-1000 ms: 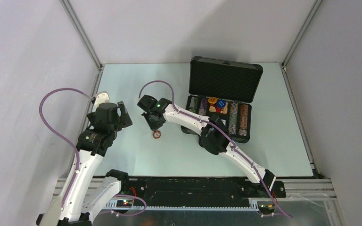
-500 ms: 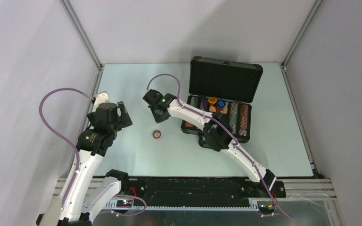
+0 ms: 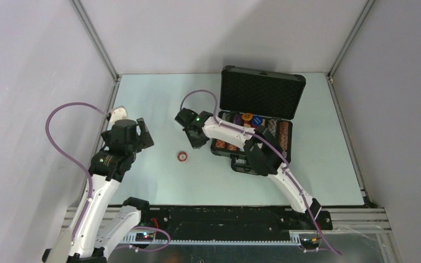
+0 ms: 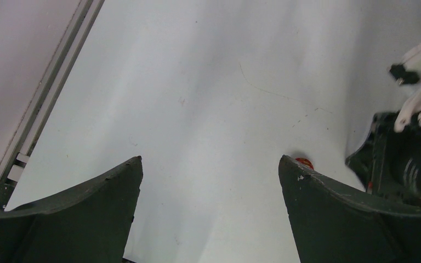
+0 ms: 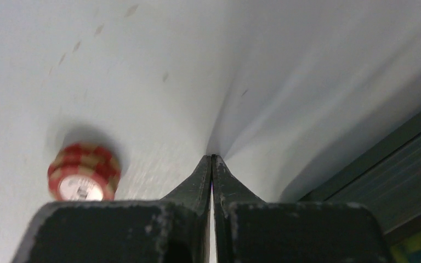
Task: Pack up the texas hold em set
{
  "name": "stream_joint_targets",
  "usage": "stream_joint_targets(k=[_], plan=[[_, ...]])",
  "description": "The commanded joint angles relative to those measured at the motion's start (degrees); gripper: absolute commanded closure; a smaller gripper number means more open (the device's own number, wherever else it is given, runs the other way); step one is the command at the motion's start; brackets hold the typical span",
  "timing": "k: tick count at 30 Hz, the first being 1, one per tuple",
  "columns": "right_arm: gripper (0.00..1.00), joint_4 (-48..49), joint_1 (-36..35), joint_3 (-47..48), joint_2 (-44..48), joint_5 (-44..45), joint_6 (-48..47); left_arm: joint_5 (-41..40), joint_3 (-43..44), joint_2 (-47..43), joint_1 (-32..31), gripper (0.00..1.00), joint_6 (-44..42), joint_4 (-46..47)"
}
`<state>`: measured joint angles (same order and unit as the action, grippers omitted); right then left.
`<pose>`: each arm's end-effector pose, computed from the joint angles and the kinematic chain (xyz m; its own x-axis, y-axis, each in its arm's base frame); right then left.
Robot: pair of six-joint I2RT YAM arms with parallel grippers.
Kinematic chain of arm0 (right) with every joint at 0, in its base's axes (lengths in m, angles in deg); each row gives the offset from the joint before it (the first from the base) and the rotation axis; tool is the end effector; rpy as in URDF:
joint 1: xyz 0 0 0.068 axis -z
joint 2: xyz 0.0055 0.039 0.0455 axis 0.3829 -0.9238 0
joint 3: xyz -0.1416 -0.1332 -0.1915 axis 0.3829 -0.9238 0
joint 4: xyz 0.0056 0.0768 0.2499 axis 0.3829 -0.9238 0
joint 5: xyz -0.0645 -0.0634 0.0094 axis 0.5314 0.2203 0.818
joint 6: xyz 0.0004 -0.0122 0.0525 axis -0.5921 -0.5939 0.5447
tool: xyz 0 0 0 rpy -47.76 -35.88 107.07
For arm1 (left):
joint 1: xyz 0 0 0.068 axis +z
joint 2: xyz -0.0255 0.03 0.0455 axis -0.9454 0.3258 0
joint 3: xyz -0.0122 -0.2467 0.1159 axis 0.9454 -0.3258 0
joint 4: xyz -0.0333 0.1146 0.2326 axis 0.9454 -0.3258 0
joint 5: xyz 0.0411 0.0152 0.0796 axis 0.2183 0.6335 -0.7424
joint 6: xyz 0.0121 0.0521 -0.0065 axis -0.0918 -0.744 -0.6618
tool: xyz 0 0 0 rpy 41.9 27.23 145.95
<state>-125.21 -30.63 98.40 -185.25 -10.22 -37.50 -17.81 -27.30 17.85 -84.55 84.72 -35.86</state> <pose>0.3116 0.4069 0.1661 -0.7866 -0.4605 -0.4113 -0.5092 0.8606 0.0103 0.1454 -0.0186 0.3250 -0.5027 -0.2573 -0.8253 -0.3712 0.9264 -0.0626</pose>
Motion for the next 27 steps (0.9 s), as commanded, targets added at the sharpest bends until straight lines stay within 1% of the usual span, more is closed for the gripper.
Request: stream_joint_targets(k=[1, 4, 8, 11, 13, 16, 22, 27], plan=[[0.97, -0.84, -3.79, -7.88, 3.81, -1.58, 1.99, -0.08, -0.23, 0.04, 0.57, 0.02, -0.79, 1.15], [0.98, 1.35, -4.61, -13.9, 6.72, -2.33, 3.75, 0.07, -0.27, 0.07, 0.57, 0.02, -0.79, 1.2], [1.0, 5.02, -6.23, -19.32, 10.74, -3.12, 5.24, 0.24, -0.13, 0.01, 0.62, 0.02, -0.85, 1.2], [1.0, 10.93, -8.06, -24.49, 12.58, -2.28, 6.75, 0.21, -0.18, -0.1, 0.61, 0.02, -0.79, 1.19], [1.0, 13.74, -8.98, -26.23, 13.01, -1.91, 8.28, 0.26, -0.19, -0.07, 0.64, 0.02, -0.83, 1.19], [1.0, 17.85, -10.08, -28.08, 13.0, -0.61, 9.48, 0.3, -0.22, -0.1, 0.6, 0.02, -0.79, 1.19], [1.0, 20.77, -11.85, -29.1, 12.9, 0.49, 10.86, 0.52, -0.18, 0.11, 0.6, 0.02, -0.81, 1.28], [1.0, 19.39, -12.05, -26.91, 11.06, 1.18, 11.18, 0.62, -0.14, -0.01, 0.57, 0.02, -0.78, 1.25]])
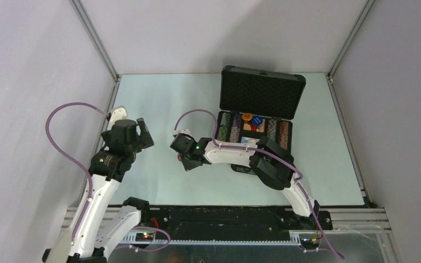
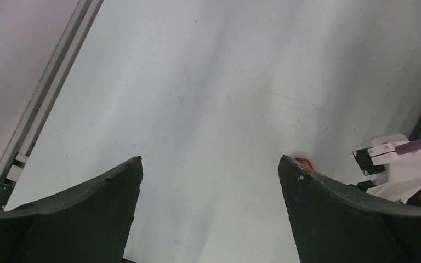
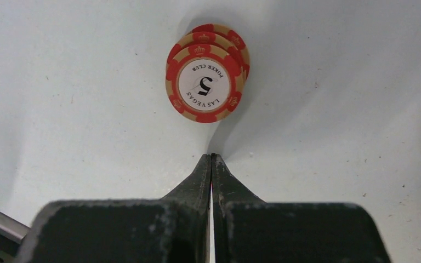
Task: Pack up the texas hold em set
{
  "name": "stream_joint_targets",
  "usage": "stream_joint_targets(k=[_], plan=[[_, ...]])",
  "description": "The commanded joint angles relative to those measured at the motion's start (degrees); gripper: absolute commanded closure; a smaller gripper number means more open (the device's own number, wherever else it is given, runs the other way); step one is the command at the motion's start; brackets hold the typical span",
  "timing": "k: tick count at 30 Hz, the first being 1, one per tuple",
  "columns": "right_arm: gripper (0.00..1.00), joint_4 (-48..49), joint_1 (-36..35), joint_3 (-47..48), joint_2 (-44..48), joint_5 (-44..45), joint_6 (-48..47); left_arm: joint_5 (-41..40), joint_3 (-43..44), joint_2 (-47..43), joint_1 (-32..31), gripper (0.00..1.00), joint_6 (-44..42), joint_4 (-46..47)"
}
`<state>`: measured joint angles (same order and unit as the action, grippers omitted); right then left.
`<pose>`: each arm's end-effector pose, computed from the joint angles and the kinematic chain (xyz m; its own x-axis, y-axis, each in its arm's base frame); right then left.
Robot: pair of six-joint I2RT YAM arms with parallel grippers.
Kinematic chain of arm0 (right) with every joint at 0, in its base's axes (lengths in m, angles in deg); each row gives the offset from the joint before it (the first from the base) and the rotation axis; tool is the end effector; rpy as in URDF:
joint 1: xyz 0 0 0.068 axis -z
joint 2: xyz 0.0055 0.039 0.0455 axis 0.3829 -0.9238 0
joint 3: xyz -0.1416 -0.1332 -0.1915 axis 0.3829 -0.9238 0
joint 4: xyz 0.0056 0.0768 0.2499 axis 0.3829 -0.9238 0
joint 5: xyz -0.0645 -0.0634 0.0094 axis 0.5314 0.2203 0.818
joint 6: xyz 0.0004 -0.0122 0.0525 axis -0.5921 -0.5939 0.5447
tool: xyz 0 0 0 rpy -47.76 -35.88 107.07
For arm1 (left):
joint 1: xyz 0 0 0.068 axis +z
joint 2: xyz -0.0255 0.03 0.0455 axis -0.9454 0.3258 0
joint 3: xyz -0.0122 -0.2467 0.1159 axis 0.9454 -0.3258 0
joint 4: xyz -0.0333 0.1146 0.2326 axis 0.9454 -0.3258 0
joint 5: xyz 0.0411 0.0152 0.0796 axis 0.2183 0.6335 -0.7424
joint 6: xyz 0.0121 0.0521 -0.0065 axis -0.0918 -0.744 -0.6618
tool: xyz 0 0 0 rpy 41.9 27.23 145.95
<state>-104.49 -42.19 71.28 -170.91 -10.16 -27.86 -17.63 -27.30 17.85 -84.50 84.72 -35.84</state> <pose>0.2038 0.4189 0.1616 -0.7541 -0.4189 -0.5059 -0.5548 0.8185 0.1491 0.1454 -0.0186 0.3250 -0.5033 -0.2581 -0.8247 -0.3698 0.9269 -0.0645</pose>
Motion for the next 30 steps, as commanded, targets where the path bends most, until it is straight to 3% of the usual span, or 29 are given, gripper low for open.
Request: stream_joint_targets(k=[1, 30], plan=[[1.0, -1.7, -0.44, 0.34, -3.64, 1.41, 1.62, 0.46, -0.07, 0.05, 0.54, 0.02, -0.83, 1.26], [1.0, -3.63, 1.54, 4.81, -6.59, 1.4, -0.21, 0.08, -0.21, 0.07, 0.56, 0.02, -0.78, 1.16]])
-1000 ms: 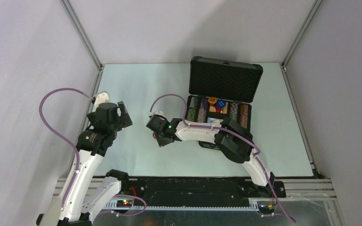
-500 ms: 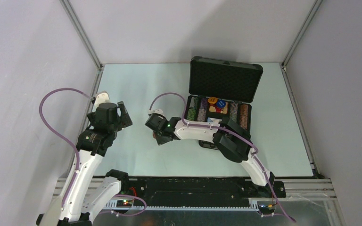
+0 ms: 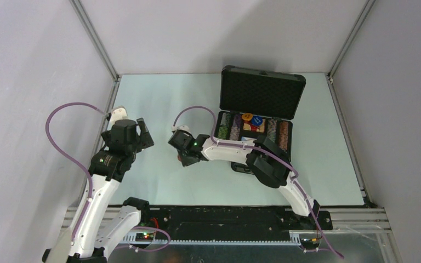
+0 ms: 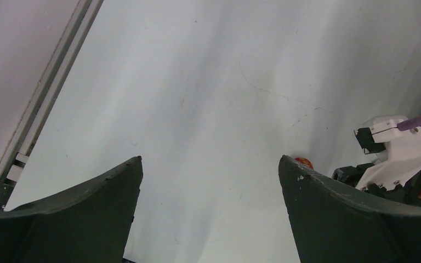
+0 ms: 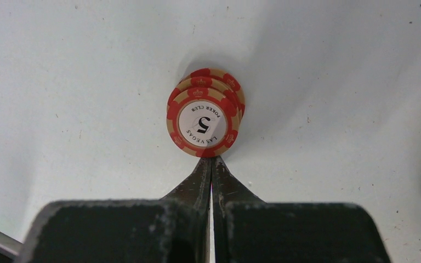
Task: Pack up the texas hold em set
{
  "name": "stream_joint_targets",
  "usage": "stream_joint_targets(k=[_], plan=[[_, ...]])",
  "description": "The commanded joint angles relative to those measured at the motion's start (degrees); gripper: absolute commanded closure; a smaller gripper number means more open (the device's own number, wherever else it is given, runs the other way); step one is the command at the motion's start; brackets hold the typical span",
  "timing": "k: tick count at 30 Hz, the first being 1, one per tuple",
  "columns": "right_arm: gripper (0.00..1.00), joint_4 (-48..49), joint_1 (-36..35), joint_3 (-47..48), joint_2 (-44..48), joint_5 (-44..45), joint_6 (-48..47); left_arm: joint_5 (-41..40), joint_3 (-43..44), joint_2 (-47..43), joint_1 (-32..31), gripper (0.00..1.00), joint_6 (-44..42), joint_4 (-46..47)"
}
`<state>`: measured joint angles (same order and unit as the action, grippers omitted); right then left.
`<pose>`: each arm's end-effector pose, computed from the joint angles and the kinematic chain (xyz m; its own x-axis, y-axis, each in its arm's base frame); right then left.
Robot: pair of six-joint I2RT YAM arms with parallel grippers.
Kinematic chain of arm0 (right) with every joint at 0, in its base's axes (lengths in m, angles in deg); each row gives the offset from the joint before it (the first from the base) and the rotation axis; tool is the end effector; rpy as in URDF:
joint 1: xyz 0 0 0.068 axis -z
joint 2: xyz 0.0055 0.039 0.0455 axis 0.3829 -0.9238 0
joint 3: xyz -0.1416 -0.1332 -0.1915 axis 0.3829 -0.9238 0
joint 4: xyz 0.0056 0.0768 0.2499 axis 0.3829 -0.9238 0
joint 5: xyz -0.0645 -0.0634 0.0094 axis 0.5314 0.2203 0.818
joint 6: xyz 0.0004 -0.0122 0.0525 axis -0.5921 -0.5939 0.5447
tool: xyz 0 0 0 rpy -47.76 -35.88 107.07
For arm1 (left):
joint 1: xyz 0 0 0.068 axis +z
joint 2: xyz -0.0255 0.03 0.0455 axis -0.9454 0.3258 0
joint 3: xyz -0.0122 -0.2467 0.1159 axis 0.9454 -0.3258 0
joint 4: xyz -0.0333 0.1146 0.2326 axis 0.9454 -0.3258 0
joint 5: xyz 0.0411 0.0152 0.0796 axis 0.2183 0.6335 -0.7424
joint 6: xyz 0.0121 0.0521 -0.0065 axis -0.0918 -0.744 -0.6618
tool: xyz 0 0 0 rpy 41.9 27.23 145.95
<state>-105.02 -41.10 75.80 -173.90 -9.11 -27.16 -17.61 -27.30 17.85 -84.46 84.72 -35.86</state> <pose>0.2188 0.4278 0.1611 -0.7609 -0.3826 -0.5241 -0.5251 0.8375 0.1511 0.1454 -0.0185 0.3250 -0.5035 -0.2585 -0.8245 -0.3702 0.9267 -0.0644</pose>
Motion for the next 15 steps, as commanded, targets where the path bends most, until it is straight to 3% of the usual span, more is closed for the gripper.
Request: stream_joint_targets(k=[1, 15], plan=[[1.0, -3.14, 0.43, 0.39, -3.61, 0.46, -0.92, 0.05, -0.22, 0.11, 0.48, 0.02, -0.78, 1.16], [1.0, -3.44, 0.44, -0.01, -3.56, 0.39, -0.78, 0.05, -0.22, 0.16, 0.51, 0.02, -0.78, 1.18]])
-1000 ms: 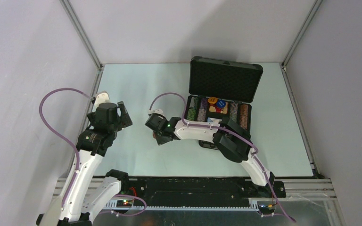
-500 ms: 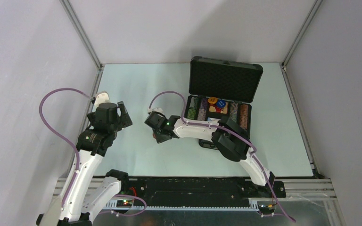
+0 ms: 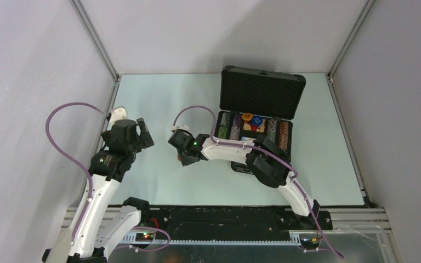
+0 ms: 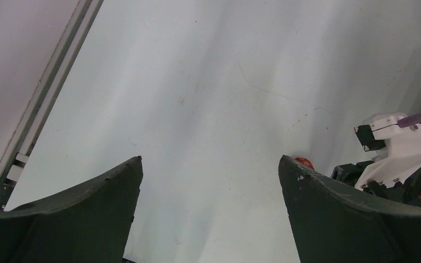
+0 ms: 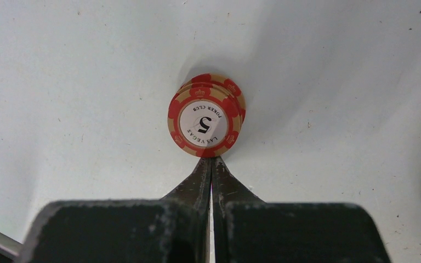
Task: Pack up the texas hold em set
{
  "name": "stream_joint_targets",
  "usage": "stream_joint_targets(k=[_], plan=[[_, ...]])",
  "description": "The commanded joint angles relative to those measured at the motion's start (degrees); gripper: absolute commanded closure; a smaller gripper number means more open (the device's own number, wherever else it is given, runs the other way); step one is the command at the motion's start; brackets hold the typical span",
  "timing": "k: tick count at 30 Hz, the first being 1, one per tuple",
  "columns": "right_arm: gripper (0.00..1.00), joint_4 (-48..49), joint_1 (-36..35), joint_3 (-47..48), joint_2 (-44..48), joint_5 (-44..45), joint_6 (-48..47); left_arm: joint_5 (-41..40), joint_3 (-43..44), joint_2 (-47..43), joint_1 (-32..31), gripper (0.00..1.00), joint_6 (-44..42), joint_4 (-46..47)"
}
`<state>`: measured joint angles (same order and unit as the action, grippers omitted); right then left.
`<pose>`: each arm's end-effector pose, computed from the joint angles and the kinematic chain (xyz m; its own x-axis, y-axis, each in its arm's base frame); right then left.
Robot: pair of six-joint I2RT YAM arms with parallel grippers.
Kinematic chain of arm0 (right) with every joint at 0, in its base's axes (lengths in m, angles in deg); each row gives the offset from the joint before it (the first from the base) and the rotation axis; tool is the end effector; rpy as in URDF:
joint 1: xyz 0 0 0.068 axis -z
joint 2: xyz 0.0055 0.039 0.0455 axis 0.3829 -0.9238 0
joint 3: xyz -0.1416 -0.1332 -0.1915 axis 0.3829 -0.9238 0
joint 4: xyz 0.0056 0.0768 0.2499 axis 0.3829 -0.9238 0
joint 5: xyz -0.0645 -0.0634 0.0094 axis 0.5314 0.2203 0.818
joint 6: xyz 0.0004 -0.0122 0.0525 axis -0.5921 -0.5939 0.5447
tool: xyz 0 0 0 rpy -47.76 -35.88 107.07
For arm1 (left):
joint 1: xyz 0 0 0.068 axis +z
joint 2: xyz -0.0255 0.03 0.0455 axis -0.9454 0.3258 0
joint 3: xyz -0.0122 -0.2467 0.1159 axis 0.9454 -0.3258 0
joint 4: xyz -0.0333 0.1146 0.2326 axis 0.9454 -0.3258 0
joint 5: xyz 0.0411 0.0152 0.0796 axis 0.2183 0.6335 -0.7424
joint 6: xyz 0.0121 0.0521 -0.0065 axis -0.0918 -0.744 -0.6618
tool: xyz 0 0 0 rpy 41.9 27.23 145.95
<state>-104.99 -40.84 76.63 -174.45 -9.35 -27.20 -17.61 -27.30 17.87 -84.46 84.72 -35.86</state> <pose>0.2219 0.4294 0.1610 -0.7618 -0.3780 -0.5260 -0.5236 0.8375 0.1565 0.1455 -0.0185 0.3250 -0.5037 -0.2584 -0.8243 -0.3702 0.9267 -0.0642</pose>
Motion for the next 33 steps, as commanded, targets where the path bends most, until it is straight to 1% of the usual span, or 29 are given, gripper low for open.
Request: stream_joint_targets(k=[1, 7, 9, 10, 11, 13, 14, 15, 17, 19, 26, 33], plan=[[1.0, -3.51, 0.12, -1.31, -2.79, 0.62, -0.82, 0.1, -0.24, 0.18, 0.49, 0.02, -0.83, 1.16], [1.0, -3.98, -0.46, -5.35, 2.3, 1.35, -1.17, 0.12, -0.2, 0.16, 0.52, 0.02, -0.78, 1.22], [0.87, -4.06, -0.46, -6.46, 3.29, 1.51, -1.48, 0.14, -0.16, 0.08, 0.47, 0.02, -0.78, 1.22], [0.73, -4.27, -0.46, -6.6, 3.98, 1.59, -1.63, 0.21, -0.22, 0.08, 0.47, 0.02, -0.78, 1.18], [0.65, -4.43, -0.46, -6.66, 4.35, 1.57, -2.03, 0.25, -0.16, 0.06, 0.47, 0.02, -0.78, 1.22], [0.39, -4.83, -0.46, -6.09, 4.24, 1.58, -2.59, 0.26, -0.13, 0.09, 0.47, 0.02, -0.78, 1.21], [0.34, -5.24, -0.5, -5.76, 4.05, 1.63, -2.71, 0.27, -0.12, 0.06, 0.47, 0.02, -0.78, 1.18], [0.26, -5.35, -0.64, -5.02, 3.53, 1.59, -3.18, 0.24, -0.13, 0.1, 0.49, 0.02, -0.78, 1.2], [0.19, -5.83, -0.78, -3.48, 2.47, 1.32, -3.8, 0.34, -0.18, 0.06, 0.5, 0.02, -0.78, 1.17], [0.17, -6.49, -0.86, -1.32, 1.02, 1.12, -4.44, 0.35, -0.14, 0.05, 0.53, 0.02, -0.78, 1.16], [0.15, -11.29, -0.27, 9.21, -6.2, 1.54, -5.89, 0.21, -0.15, -0.03, 0.55, 0.02, -0.79, 1.2], [0.15, -12.22, -0.02, 12.07, -8.95, 0.58, -5.94, 0.2, -0.22, -0.04, 0.55, 0.02, -0.78, 1.21]])
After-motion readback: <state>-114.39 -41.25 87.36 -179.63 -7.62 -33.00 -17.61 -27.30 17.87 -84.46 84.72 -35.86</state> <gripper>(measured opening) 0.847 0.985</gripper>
